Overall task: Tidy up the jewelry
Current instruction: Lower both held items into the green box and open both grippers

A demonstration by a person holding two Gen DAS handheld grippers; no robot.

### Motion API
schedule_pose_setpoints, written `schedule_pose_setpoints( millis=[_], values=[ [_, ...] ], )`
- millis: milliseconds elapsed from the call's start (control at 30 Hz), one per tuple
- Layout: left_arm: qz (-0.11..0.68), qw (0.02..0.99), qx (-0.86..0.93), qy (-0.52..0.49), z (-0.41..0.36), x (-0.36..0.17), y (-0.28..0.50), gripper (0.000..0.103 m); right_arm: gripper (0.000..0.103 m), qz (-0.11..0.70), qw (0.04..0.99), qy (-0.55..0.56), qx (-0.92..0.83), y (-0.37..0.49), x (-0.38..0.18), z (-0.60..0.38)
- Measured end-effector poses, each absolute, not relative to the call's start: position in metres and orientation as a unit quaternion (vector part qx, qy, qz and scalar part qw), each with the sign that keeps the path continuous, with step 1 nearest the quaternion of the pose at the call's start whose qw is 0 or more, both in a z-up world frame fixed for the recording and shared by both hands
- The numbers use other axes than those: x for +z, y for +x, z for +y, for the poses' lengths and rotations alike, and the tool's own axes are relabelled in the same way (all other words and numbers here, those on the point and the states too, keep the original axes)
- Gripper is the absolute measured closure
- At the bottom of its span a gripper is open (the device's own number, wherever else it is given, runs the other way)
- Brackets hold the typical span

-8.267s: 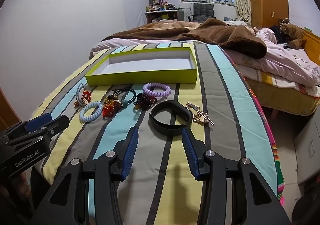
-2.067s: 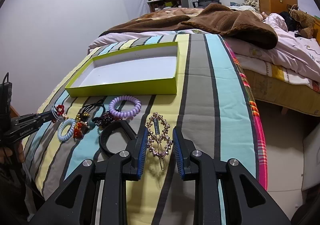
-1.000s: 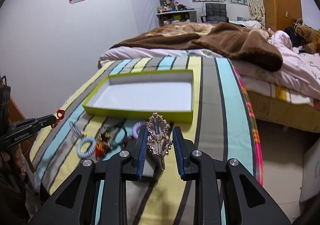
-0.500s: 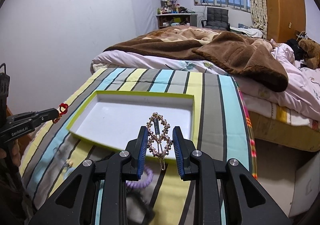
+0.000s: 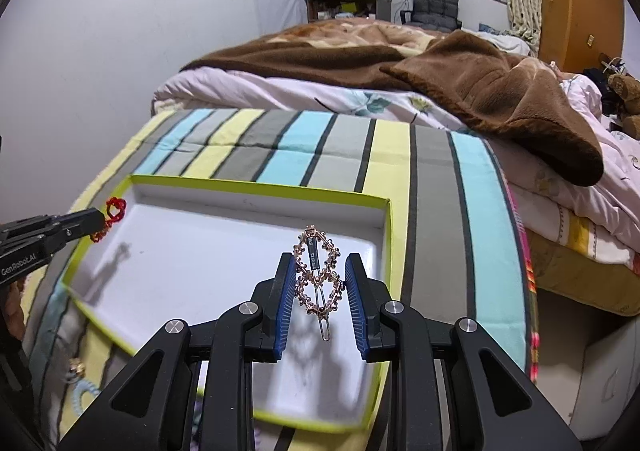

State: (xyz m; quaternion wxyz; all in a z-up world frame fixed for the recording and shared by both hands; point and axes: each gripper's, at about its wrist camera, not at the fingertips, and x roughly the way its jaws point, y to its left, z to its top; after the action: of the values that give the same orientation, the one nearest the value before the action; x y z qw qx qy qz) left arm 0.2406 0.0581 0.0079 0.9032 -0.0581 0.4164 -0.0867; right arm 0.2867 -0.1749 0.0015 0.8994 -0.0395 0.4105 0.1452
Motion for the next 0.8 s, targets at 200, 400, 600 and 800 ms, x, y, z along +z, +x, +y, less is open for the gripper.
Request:
schedule_pose_setpoints(
  millis=[200,400,600,800],
  values=[
    [0.430,0.897,-0.086,-0.059,0.057,-0.004,0.254,0.095,0.077,0.422,0.895,-0.048,0.139,0.300,-0.010,-0.173],
    [0.442,0.891,-0.082,-0.058,0.056,-0.014,0.260,0.095,0.077,0.427,0.892,-0.057,0.138,0.306,-0.017,-0.170],
    [0.444,0.890,-0.083,-0.057,0.056,-0.016,0.261,0.095,0.077,0.429,0.890,-0.062,0.140,0.308,-0.020,-0.167],
    [0.446,0.889,-0.082,-0.066,0.058,-0.016,0.261,0.094,0.077,0.431,0.888,-0.061,0.145,0.309,-0.022,-0.167]
  ],
)
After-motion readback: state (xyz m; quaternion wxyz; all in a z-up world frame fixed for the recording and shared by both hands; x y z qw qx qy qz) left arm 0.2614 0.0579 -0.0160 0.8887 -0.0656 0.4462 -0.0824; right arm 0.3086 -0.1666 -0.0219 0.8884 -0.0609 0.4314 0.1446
